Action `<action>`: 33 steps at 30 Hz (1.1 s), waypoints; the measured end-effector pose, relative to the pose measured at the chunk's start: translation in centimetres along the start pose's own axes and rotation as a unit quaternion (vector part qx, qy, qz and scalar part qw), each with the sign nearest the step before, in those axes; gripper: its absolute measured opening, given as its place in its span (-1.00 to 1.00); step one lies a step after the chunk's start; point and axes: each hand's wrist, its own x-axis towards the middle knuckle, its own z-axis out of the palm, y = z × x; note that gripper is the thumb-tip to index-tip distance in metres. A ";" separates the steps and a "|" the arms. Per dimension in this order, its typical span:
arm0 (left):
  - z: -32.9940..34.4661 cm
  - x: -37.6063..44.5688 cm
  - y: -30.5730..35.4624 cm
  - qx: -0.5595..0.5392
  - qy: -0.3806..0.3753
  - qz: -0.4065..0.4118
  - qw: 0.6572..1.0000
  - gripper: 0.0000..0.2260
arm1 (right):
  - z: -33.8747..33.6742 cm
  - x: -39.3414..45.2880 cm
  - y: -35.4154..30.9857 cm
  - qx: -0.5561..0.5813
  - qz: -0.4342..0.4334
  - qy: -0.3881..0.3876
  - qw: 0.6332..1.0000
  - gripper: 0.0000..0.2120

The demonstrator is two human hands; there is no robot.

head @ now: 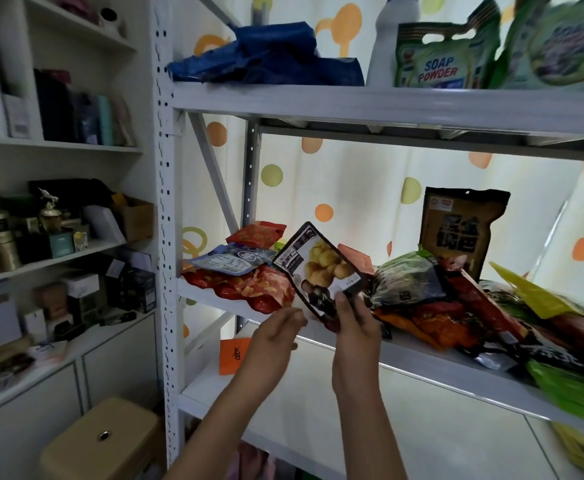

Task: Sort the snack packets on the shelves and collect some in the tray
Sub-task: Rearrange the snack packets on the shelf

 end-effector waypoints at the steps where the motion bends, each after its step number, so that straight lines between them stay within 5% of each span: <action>1: 0.2 -0.5 0.5 -0.045 0.003 -0.006 0.999 -0.85 | -0.3 -0.9 -0.1 0.048 0.032 -0.010 0.998 -0.80; 5: 0.4 -3.2 1.4 -0.152 0.028 0.010 0.988 -0.82 | -2.0 -4.9 1.0 0.122 0.128 -0.058 0.983 -0.76; 10: -0.7 -6.8 -1.1 -0.166 0.088 -0.007 0.982 -0.90 | -4.4 -8.6 3.7 0.034 0.187 -0.116 0.975 -0.74; 16: -3.1 -10.3 -3.9 -0.218 0.095 -0.082 0.968 -0.76 | -5.2 -11.5 3.6 -0.002 0.266 -0.215 0.940 -0.77; 22: -5.8 -11.0 -4.3 -0.255 0.127 -0.134 0.949 -0.77 | -5.3 -13.1 5.9 -0.105 0.273 -0.256 0.921 -0.88; 33: -6.5 -12.3 -4.9 -0.220 0.138 -0.096 0.961 -0.84 | -5.1 -14.1 6.9 -0.162 0.205 -0.319 0.911 -0.90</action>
